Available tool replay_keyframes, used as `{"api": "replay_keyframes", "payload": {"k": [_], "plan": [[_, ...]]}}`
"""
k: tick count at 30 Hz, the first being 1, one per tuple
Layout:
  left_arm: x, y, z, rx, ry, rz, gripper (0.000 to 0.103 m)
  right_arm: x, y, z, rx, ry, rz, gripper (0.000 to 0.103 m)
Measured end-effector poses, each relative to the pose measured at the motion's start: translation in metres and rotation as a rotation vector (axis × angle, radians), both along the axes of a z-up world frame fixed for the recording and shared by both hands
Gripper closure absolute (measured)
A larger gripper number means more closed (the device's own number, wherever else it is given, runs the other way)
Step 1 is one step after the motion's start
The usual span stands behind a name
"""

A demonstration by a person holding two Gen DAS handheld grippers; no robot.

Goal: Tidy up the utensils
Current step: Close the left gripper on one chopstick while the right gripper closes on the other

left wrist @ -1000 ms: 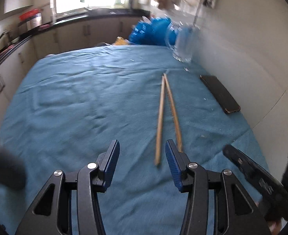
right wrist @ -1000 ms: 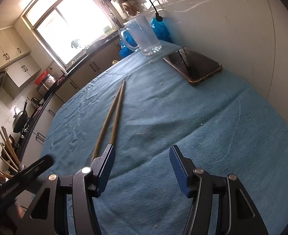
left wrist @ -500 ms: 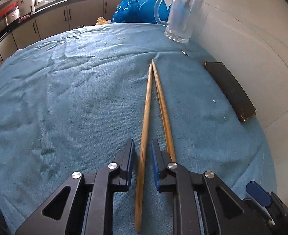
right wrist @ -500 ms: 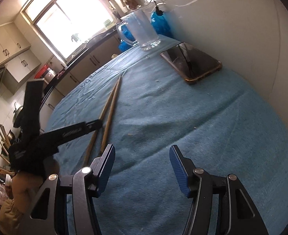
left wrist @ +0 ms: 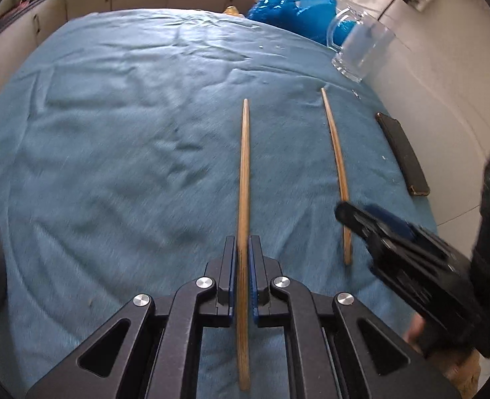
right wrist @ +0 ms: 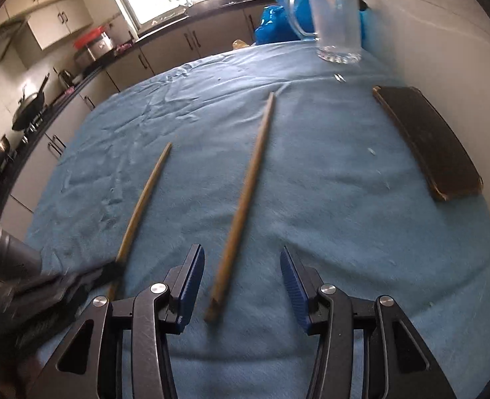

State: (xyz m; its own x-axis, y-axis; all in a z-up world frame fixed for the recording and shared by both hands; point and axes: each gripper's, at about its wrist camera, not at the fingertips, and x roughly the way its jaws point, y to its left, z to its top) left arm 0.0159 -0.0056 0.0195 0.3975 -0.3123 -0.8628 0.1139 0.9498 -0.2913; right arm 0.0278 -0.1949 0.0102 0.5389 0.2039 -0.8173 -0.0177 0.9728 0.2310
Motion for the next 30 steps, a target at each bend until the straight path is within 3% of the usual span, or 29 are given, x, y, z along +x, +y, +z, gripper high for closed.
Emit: {"api": "replay_keyframes", "payload": {"k": [1, 3, 6, 10, 17, 19, 21, 24, 26, 30], "plan": [[-0.004, 0.002, -0.001, -0.006, 0.002, 0.000, 0.097, 0.003, 0.005, 0.000, -0.043, 0.001, 0.005, 0.063], [-0.009, 0.004, -0.003, -0.009, 0.001, 0.005, 0.097, 0.006, 0.015, 0.000, -0.133, 0.003, 0.002, 0.094], [-0.020, 0.007, -0.003, -0.012, 0.001, 0.026, 0.097, 0.005, 0.011, 0.000, -0.147, 0.023, -0.001, 0.095], [-0.045, 0.015, -0.001, -0.035, 0.042, 0.045, 0.097, -0.020, 0.004, 0.002, -0.112, 0.061, 0.001, 0.095], [-0.098, 0.030, -0.002, -0.074, 0.066, 0.024, 0.097, -0.104, 0.007, 0.004, -0.097, 0.119, 0.067, 0.094], [-0.104, 0.035, 0.002, -0.094, 0.073, 0.016, 0.097, -0.117, 0.002, 0.003, -0.050, 0.151, 0.088, 0.085], [-0.107, 0.040, 0.010, -0.112, 0.049, 0.017, 0.097, -0.121, -0.004, 0.005, -0.006, 0.159, 0.097, 0.062], [-0.101, 0.044, 0.022, -0.100, 0.014, 0.032, 0.094, -0.116, -0.010, 0.016, -0.025, 0.111, 0.081, 0.061], [-0.092, 0.045, 0.026, -0.079, 0.009, 0.041, 0.083, -0.105, -0.011, 0.021, -0.046, 0.093, 0.085, 0.061], [-0.060, 0.031, 0.027, -0.012, -0.003, 0.018, 0.082, -0.074, -0.001, 0.022, -0.083, 0.101, 0.114, 0.061]]}}
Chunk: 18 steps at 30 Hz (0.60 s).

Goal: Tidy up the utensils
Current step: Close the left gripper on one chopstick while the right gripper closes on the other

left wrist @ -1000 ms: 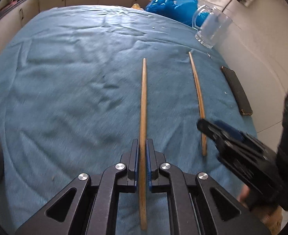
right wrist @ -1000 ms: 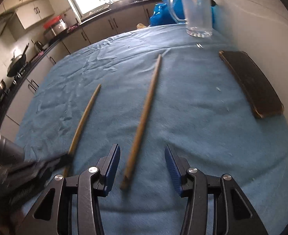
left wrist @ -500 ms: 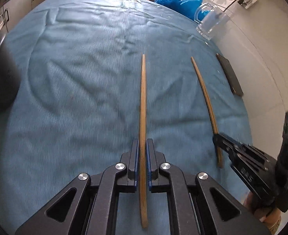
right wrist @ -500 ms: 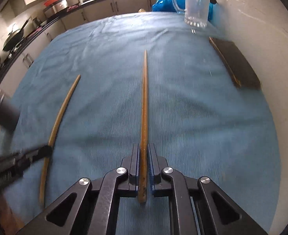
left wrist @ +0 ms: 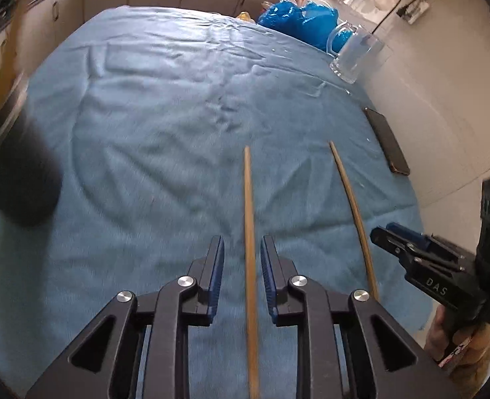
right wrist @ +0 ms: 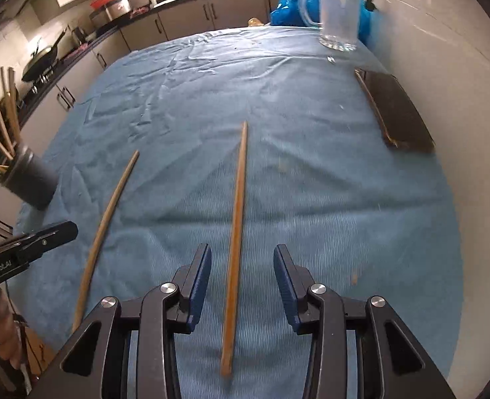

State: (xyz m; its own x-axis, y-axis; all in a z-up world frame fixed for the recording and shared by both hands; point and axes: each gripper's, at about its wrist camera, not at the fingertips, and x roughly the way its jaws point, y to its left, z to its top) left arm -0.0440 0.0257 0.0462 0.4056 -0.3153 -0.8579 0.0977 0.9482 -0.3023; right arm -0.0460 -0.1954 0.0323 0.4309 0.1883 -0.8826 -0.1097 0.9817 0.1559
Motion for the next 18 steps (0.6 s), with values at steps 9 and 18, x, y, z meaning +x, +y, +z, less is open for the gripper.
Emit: {"api": "replay_keyframes", "payload": {"k": [9, 18], "plan": [[0.055, -0.028, -0.023, 0.142, 0.036, -0.066, 0.082, 0.068, 0.020, -0.022, -0.113, 0.100, 0.034, 0.074], [0.065, -0.032, -0.024, 0.145, 0.052, -0.104, 0.082, 0.107, 0.028, -0.020, -0.172, 0.208, 0.065, 0.078]]}}
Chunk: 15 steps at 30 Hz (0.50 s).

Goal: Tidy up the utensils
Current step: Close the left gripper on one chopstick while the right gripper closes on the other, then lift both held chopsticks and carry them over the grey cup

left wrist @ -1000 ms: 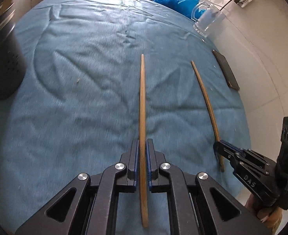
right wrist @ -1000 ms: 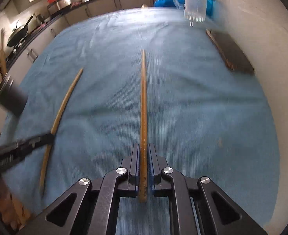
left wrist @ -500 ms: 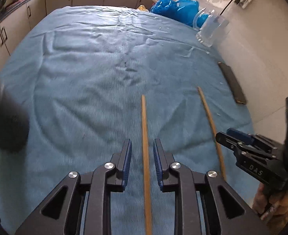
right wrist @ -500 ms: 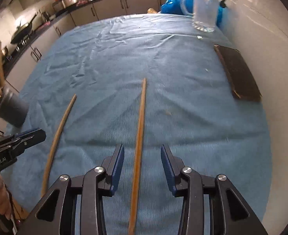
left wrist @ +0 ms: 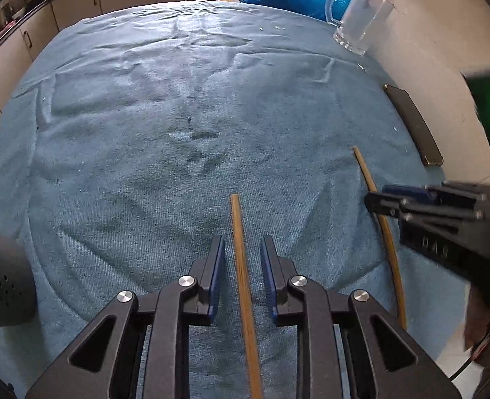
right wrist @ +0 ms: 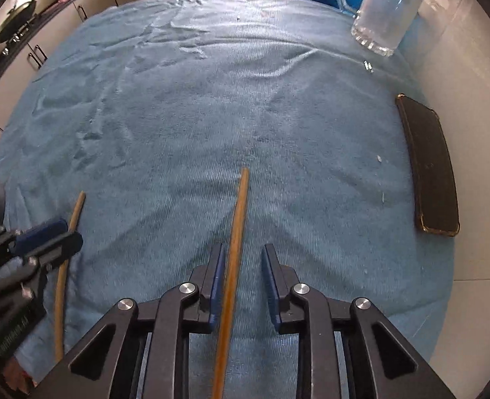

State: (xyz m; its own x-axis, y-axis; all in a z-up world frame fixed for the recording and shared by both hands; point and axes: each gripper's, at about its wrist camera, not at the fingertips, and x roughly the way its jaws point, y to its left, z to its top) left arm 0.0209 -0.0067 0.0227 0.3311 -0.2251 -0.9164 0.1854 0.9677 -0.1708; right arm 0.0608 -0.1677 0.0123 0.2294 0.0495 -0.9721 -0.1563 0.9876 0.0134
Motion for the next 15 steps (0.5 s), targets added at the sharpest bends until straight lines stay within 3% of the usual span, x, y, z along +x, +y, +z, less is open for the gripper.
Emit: {"api": "replay_keyframes", "payload": {"k": [5, 10, 11, 15], "plan": [[-0.006, -0.001, 0.000, 0.001, 0.014, -0.021, 0.082, 0.010, 0.001, -0.002, -0.003, 0.085, -0.001, 0.079], [-0.005, -0.010, 0.001, 0.063, 0.039, -0.075, 0.085, 0.021, 0.002, -0.003, -0.007, 0.139, 0.019, 0.079], [-0.004, -0.011, 0.000, 0.061, 0.049, -0.081, 0.096, 0.023, 0.003, -0.003, -0.005, 0.154, 0.026, 0.081], [-0.007, -0.004, 0.004, -0.012, 0.054, -0.060, 0.097, 0.026, 0.007, -0.002, -0.015, 0.131, 0.056, 0.095]]}}
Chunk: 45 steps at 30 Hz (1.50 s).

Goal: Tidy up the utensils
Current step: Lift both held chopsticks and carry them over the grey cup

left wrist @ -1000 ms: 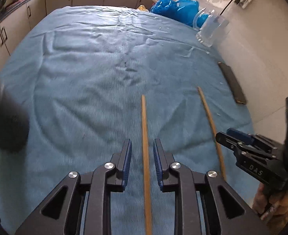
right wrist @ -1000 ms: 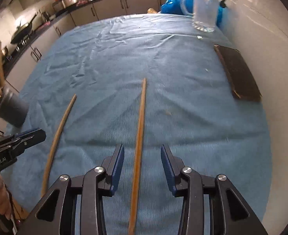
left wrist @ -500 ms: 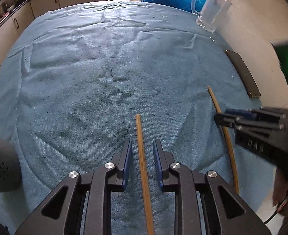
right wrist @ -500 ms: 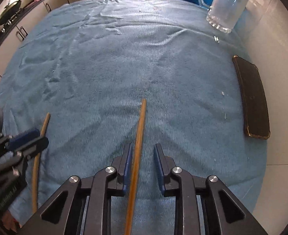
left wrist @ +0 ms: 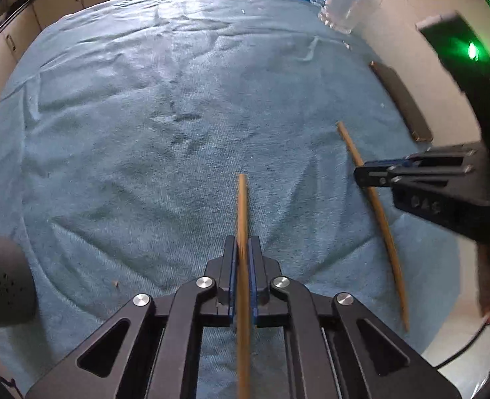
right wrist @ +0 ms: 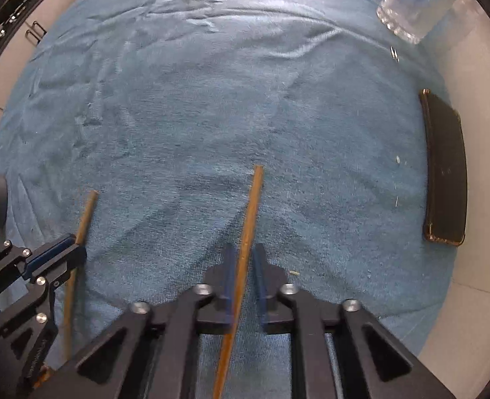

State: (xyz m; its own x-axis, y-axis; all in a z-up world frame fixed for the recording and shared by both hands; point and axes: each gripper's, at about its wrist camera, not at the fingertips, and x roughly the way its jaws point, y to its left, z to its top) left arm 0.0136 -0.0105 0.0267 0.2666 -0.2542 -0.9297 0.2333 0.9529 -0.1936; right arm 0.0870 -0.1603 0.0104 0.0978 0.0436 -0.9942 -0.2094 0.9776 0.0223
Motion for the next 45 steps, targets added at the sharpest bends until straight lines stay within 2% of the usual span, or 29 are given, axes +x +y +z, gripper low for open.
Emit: {"api": "replay_keyframes", "payload": {"k": [3, 5, 7, 11, 16, 23, 28, 35, 45], "plan": [[-0.019, 0.007, 0.020, -0.053, -0.081, 0.010, 0.097, -0.009, 0.001, 0.003, 0.025, -0.057, -0.004, 0.096], [-0.032, 0.012, 0.037, -0.071, -0.143, 0.023, 0.097, -0.020, -0.003, 0.007, 0.085, -0.094, -0.026, 0.096], [-0.045, 0.017, 0.056, -0.083, -0.214, 0.039, 0.097, -0.034, -0.004, 0.017, 0.119, -0.165, -0.028, 0.096], [-0.069, 0.026, 0.081, -0.111, -0.304, 0.074, 0.097, -0.069, -0.005, 0.043, 0.210, -0.300, -0.030, 0.096], [-0.092, 0.039, 0.098, -0.130, -0.400, 0.131, 0.097, -0.113, -0.002, 0.077, 0.274, -0.478, -0.033, 0.096], [-0.126, 0.056, 0.118, -0.114, -0.514, 0.191, 0.097, -0.169, 0.000, 0.112, 0.302, -0.683, -0.037, 0.096], [-0.143, 0.073, 0.126, -0.148, -0.549, 0.232, 0.097, -0.189, 0.003, 0.125, 0.338, -0.754, -0.038, 0.096], [-0.156, 0.086, 0.134, -0.138, -0.603, 0.281, 0.097, -0.215, 0.016, 0.141, 0.335, -0.862, -0.017, 0.096], [-0.184, 0.111, 0.170, -0.170, -0.736, 0.329, 0.097, -0.233, 0.031, 0.162, 0.369, -0.945, 0.010, 0.096]]}}
